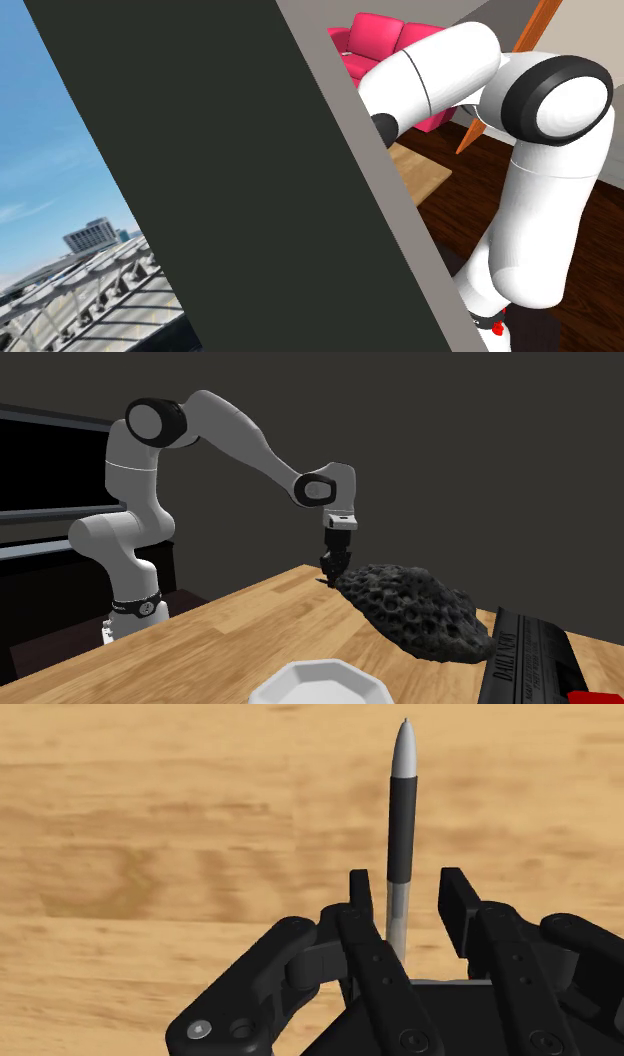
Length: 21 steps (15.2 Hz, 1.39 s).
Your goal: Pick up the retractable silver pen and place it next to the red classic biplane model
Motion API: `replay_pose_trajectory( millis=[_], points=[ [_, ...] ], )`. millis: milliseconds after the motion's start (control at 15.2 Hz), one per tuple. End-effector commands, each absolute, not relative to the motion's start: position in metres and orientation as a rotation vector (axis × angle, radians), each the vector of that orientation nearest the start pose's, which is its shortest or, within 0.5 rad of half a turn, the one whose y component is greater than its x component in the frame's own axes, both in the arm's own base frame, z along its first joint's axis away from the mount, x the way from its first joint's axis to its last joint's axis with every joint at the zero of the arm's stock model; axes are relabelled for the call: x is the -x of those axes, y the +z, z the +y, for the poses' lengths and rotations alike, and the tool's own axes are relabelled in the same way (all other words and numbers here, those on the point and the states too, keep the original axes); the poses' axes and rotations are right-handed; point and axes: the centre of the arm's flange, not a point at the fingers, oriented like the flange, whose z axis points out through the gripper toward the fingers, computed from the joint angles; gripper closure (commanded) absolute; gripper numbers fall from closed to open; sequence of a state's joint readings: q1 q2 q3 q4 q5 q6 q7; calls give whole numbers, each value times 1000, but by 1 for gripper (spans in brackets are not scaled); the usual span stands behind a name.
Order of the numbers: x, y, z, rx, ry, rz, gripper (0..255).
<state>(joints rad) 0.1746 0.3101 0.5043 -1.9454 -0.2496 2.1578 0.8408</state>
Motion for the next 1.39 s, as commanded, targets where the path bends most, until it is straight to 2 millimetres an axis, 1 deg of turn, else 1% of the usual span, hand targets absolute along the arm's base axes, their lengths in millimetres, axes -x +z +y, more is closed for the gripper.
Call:
replay_pose_trajectory(
  millis=[0, 396, 462, 1320],
  points=[
    [-484, 334, 358, 3220, 4, 59, 255],
    [-483, 332, 358, 3220, 4, 59, 255],
    [-484, 334, 358, 3220, 4, 59, 255],
    [-484, 403, 358, 3220, 4, 59, 255]
  ],
)
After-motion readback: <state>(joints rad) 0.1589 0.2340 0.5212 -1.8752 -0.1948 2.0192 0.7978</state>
